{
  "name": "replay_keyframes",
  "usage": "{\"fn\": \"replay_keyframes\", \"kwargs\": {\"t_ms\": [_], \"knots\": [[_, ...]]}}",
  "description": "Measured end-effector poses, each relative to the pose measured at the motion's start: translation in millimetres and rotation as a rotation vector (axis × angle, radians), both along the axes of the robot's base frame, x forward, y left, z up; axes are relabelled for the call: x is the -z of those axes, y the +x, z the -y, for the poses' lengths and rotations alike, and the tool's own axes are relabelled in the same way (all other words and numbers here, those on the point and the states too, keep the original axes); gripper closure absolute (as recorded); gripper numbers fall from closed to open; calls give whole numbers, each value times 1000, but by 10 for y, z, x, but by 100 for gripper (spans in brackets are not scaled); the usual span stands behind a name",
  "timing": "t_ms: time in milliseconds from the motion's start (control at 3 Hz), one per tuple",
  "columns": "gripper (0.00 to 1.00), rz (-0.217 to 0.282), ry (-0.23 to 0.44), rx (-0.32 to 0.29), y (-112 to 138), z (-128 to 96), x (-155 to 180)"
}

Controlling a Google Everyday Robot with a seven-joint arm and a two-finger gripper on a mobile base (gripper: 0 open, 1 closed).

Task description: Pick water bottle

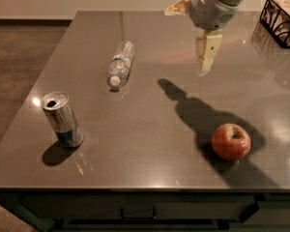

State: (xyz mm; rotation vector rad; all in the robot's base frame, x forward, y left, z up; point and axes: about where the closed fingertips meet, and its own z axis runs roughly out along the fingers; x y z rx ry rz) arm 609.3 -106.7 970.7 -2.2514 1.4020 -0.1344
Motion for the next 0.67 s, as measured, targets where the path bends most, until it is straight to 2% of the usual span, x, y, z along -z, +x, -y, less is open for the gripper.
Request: {"fn": "replay_keyframes", "kwargs": {"t_ms": [667], "knots": [[0, 99, -86, -151, 341, -487, 177]]}}
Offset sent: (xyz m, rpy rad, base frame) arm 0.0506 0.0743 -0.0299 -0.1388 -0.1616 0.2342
